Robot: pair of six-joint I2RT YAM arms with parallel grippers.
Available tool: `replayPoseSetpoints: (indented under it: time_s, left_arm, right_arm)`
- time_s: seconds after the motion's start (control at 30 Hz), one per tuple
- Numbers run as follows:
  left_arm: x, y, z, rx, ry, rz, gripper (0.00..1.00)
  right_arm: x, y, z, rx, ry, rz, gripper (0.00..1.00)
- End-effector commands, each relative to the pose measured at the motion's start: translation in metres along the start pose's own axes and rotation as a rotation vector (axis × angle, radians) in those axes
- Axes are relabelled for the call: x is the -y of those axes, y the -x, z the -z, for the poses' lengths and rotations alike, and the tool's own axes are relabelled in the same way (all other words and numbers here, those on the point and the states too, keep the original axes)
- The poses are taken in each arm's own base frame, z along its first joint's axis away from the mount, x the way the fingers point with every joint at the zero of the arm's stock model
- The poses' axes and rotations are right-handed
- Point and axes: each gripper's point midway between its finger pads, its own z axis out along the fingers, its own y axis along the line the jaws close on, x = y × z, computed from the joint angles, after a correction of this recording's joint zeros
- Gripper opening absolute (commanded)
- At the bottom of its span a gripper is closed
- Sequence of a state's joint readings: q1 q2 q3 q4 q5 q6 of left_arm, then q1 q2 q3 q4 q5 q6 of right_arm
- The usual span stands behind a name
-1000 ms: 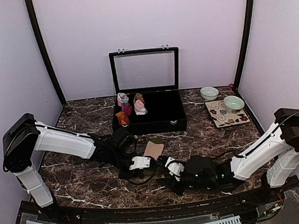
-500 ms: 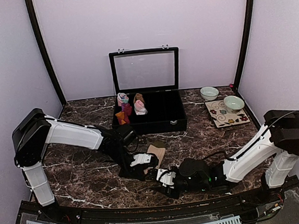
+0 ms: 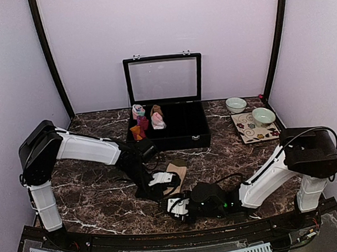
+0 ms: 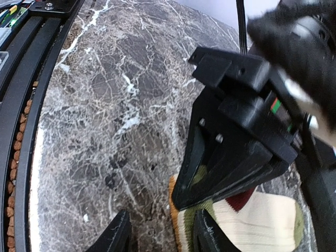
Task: Roll the socks
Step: Roll the sock at the center of the board.
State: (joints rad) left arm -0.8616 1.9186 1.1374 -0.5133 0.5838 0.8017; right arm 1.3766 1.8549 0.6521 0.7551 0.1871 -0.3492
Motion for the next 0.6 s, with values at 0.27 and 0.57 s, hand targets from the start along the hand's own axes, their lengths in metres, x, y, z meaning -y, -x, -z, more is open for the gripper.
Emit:
replayPoseSetpoints:
  time_s: [0.27,0.57]
  left_arm:
    - [0.031,-0.082,-0.027,-0.292,-0.115,0.104,0.0]
    - [0.036,-0.083,-0.024,-0.296,-0.136,0.081,0.0]
  right_arm:
    - [0.01,0.001,-0.012,-0.042,-0.022,0.077,0.4]
    - [0.005,-0.038,-0.013,-0.117,0.023,0.026,0.37]
